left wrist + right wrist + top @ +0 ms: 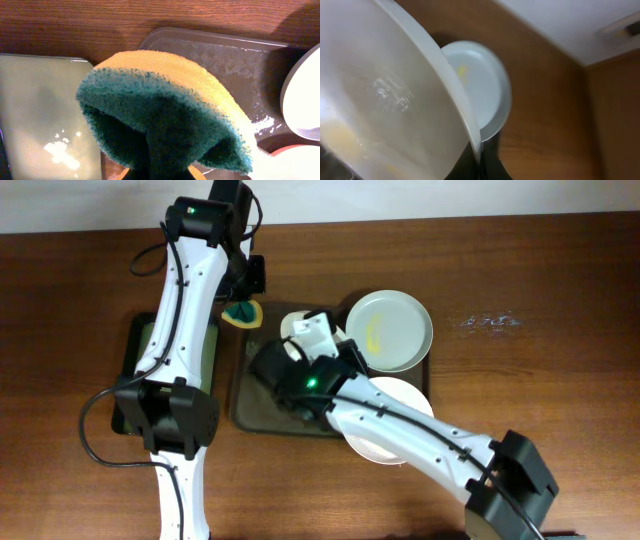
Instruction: Clean dirty plates on tray and stack at the side
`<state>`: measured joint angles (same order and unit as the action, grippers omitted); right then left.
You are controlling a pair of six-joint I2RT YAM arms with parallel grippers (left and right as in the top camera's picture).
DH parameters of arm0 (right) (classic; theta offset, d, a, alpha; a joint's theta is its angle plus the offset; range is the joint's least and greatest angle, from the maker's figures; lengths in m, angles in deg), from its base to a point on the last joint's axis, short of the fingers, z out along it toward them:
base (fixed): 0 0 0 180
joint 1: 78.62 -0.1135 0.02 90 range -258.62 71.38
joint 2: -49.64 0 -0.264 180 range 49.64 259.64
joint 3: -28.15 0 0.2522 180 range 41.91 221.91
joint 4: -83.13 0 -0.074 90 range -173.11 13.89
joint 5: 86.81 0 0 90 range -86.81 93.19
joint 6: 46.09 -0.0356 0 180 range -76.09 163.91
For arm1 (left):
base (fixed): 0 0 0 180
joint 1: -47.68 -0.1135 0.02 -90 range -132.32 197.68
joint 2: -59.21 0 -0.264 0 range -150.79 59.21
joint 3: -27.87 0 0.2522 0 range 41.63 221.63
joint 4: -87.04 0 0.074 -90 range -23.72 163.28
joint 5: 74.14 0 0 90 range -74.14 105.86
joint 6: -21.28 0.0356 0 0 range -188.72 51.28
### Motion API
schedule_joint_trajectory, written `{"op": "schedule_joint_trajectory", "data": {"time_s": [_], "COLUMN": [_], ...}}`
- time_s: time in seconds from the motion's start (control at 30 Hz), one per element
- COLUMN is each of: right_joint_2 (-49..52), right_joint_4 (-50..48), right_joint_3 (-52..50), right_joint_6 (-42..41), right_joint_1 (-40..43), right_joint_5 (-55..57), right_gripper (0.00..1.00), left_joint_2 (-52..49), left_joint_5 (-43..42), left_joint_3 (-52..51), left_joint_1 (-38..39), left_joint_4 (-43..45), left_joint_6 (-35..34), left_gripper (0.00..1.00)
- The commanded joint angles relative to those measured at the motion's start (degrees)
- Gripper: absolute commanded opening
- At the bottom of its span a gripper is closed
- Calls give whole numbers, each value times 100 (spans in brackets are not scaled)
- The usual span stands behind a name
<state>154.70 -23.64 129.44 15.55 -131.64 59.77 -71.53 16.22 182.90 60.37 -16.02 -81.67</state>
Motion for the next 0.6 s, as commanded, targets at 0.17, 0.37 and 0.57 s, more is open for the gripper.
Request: {"op": "schedule_joint_trajectory", "data": {"time_s": [0.17,0.37,0.57], "right_joint_2": [-87,-87,-87], "right_joint_4": [278,378,780], "right_joint_3": [37,35,35], "right_joint_6": [-109,-114,-560], "right_joint_1": [-739,-745,-745], "right_joint_5": [2192,2013,1849], "right_gripper": [4,4,4], "left_joint_2": [33,33,33], "left_joint_5": [-61,-63,-61], "left_joint_3": [105,94,94], "left_joint_1": [-11,-9,-11], "left_joint_4": [74,72,74], "left_joint_6": [109,107,107], "left_gripper": [0,0,0]}}
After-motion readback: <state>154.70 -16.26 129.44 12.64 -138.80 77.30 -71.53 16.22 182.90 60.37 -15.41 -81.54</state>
